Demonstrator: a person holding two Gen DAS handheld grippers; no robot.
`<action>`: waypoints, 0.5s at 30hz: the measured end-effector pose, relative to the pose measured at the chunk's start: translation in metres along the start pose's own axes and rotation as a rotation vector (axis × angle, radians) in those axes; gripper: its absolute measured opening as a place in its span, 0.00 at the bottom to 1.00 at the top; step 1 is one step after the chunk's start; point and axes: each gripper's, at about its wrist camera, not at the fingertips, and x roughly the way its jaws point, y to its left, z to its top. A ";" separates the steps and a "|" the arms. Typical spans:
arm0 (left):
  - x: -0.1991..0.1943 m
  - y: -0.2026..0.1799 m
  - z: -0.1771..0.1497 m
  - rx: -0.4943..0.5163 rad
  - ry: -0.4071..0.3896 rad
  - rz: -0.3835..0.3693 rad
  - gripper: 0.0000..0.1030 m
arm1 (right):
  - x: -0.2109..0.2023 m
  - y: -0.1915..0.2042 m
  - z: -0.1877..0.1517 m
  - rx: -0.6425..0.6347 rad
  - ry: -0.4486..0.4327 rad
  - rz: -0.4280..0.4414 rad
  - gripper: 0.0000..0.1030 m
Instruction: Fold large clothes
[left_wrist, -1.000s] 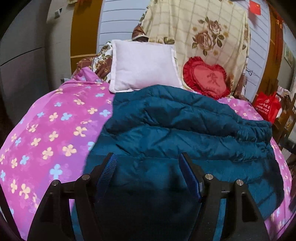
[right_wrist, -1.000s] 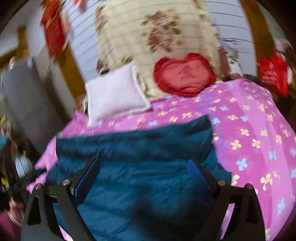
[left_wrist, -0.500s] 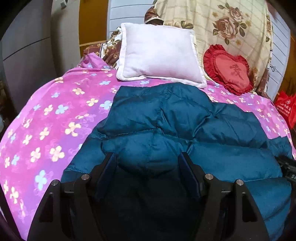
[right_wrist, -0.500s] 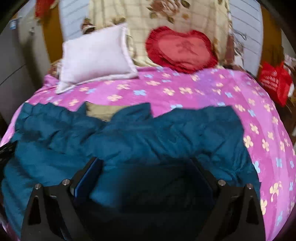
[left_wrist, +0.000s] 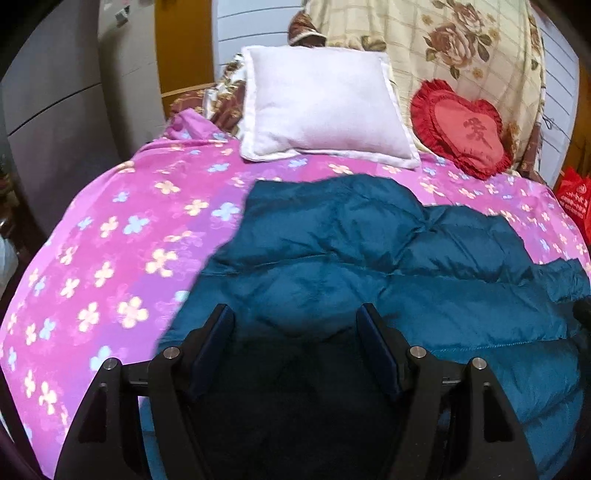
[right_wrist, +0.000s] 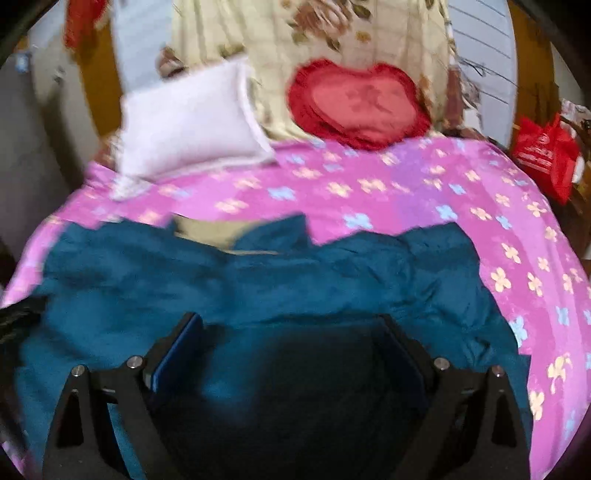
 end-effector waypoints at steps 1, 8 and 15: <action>-0.002 0.004 0.000 -0.008 0.000 -0.002 0.50 | -0.006 0.006 -0.001 -0.012 -0.012 0.035 0.93; 0.005 0.036 -0.006 -0.060 0.031 0.021 0.50 | -0.004 0.086 0.006 -0.180 0.030 0.164 0.93; 0.017 0.041 -0.010 -0.070 0.006 -0.009 0.50 | 0.055 0.114 0.008 -0.182 0.113 0.106 0.93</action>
